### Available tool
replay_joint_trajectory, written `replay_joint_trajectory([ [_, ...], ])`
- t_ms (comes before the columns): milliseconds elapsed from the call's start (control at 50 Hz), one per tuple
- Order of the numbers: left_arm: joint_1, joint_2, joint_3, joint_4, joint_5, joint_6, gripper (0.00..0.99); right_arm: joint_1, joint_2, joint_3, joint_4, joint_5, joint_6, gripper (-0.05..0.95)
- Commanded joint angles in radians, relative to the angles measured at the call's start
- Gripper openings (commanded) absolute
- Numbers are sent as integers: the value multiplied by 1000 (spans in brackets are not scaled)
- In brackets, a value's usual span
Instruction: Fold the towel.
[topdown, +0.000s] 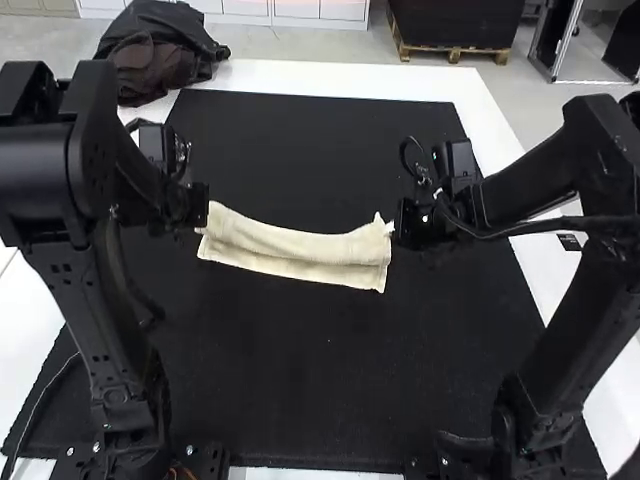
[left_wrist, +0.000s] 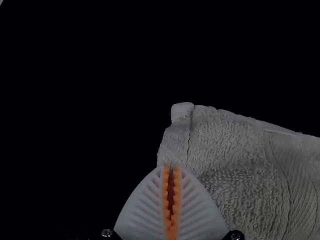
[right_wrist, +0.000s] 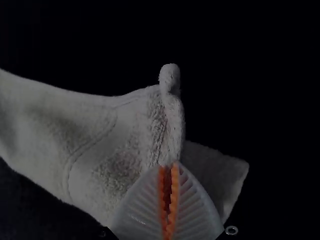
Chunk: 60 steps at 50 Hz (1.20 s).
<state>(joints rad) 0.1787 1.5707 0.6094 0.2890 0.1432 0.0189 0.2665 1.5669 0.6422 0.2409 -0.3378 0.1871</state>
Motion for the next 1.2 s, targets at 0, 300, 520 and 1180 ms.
replay_joint_trajectory([
  [0,19,-26,-39,27,2,19,28,0,-33,-27,3,-12,-17,-23],
  [300,47,-24,-175,207,2,32,30,2,-24,-111,51,13,-25,-18],
  [520,54,-24,-217,291,-10,27,984,-1,-19,-122,66,49,-46,656],
  [1180,130,-75,-117,231,-11,7,972,27,21,-65,90,75,-78,897],
])
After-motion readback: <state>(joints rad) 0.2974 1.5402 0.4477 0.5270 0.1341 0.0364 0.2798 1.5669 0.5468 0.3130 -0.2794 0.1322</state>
